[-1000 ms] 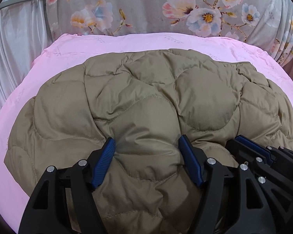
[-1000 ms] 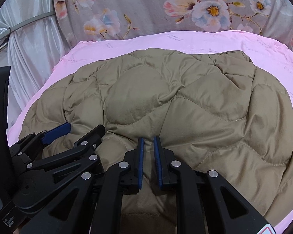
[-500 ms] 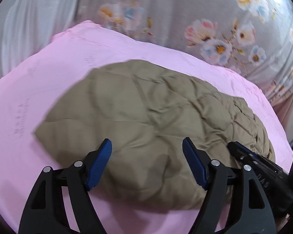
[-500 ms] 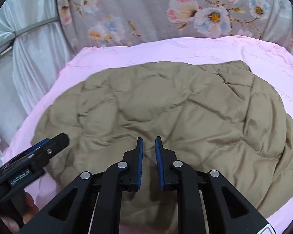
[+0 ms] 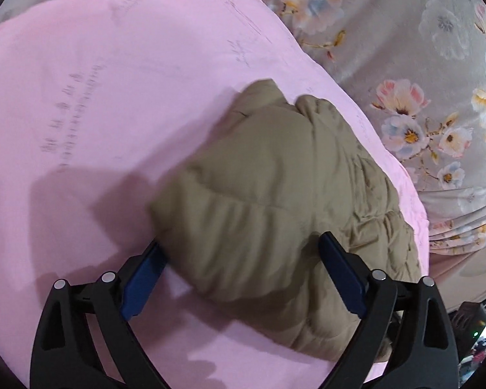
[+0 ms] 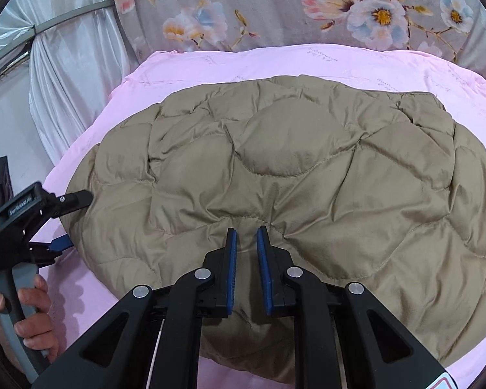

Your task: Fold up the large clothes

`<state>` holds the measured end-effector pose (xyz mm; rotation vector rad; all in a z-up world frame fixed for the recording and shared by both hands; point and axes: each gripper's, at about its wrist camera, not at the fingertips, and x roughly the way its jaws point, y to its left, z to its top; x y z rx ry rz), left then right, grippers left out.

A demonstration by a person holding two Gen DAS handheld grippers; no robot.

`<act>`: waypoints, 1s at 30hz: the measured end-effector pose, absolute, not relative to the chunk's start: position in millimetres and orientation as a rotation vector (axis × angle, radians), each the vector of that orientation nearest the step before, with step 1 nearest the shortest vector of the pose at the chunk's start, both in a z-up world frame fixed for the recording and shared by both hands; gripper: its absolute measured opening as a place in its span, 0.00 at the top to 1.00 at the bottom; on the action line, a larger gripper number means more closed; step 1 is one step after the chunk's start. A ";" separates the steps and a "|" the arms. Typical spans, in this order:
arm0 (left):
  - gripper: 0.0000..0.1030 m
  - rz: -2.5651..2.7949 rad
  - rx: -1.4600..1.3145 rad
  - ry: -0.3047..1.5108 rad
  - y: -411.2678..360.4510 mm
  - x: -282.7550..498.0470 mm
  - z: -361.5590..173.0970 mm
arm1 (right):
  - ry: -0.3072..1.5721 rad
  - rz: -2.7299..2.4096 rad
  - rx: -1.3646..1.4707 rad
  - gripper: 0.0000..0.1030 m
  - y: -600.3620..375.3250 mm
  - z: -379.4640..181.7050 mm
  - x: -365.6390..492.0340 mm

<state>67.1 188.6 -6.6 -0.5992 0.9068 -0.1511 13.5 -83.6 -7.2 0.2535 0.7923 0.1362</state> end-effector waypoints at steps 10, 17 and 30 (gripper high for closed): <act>0.87 -0.344 -0.524 0.731 166.3 45.8 80.0 | 0.820 0.186 0.328 0.84 -87.6 -6.0 21.4; 0.89 -0.492 -0.354 0.565 123.5 12.5 155.2 | 0.862 0.393 0.369 0.86 -41.4 -1.8 43.9; 0.89 -0.596 -0.154 0.568 38.8 2.2 168.8 | 0.834 0.167 0.488 0.88 -139.3 16.4 -42.4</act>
